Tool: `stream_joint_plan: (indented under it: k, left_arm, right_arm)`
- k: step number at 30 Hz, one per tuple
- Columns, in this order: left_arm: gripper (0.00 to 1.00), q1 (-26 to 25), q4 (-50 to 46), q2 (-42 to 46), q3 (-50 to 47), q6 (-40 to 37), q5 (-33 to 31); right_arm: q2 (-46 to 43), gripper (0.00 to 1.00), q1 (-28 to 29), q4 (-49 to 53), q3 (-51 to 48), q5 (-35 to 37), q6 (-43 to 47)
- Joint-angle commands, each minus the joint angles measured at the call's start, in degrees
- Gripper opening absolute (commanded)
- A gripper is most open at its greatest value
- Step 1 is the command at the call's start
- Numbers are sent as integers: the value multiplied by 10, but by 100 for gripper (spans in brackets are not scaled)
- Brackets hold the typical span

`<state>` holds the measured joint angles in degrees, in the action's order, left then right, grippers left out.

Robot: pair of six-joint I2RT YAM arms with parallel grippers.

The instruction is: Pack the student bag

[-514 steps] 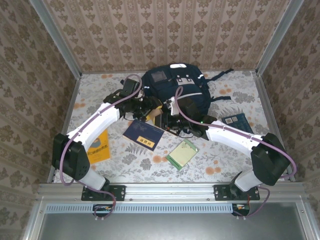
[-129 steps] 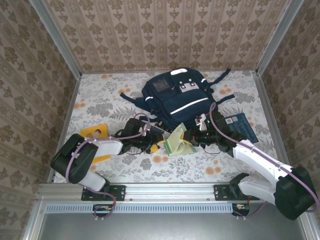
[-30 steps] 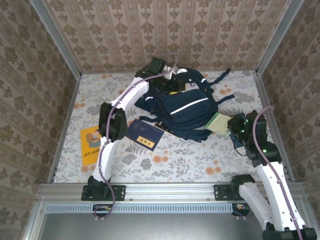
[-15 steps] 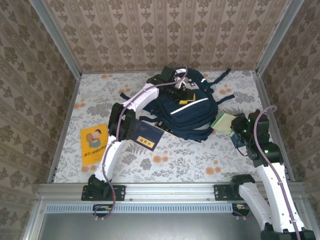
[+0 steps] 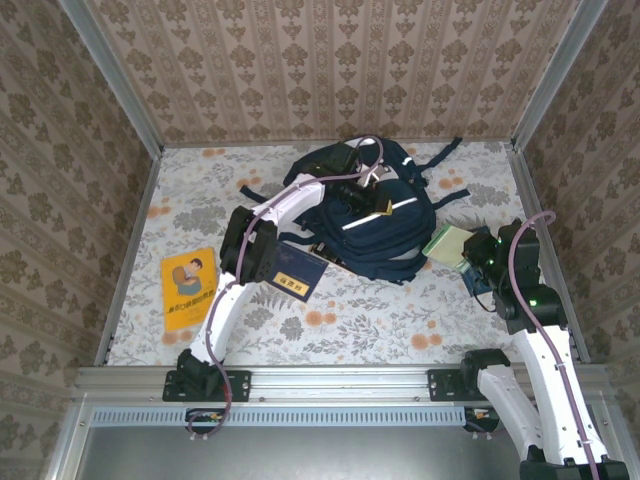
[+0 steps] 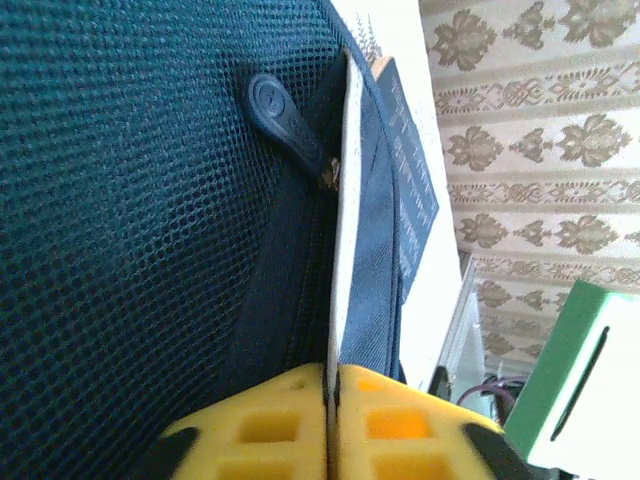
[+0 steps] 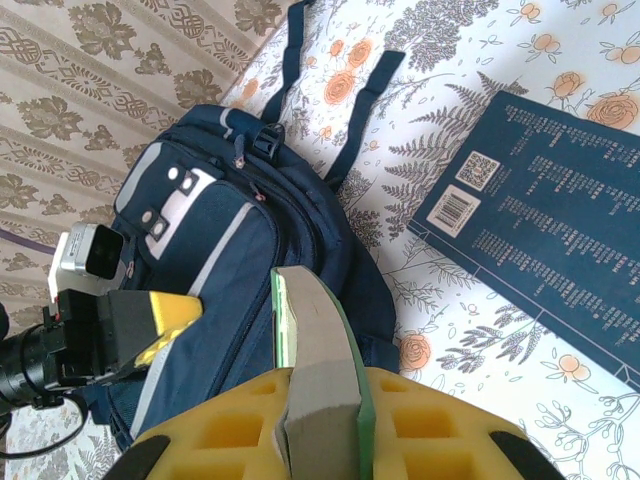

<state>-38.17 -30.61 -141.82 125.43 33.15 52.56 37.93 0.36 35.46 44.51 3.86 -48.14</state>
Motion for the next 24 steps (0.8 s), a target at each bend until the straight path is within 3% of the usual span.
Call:
stream_joint_plan:
  k: [1, 6, 13, 18, 24]
  left_arm:
    - [0, 4, -14, 0, 40, -1, 11]
    - [0, 33, 7, 24, 91, 48, 29]
    - [0, 90, 140, 67, 108, 168, 39]
    - [0, 111, 254, 64, 96, 267, 56]
    - [0, 116, 324, 60, 91, 330, 62]
  right_arm:
    - [-12, 0, -4, -11, 1, -8, 0]
    - [-21, 0, -4, 2, 14, 3, 2]
    - [-26, 0, -4, -24, 1, -13, -20]
    - [-1, 0, -4, -140, -38, -85, -71]
    - [99, 0, -4, -338, -78, -169, -201]
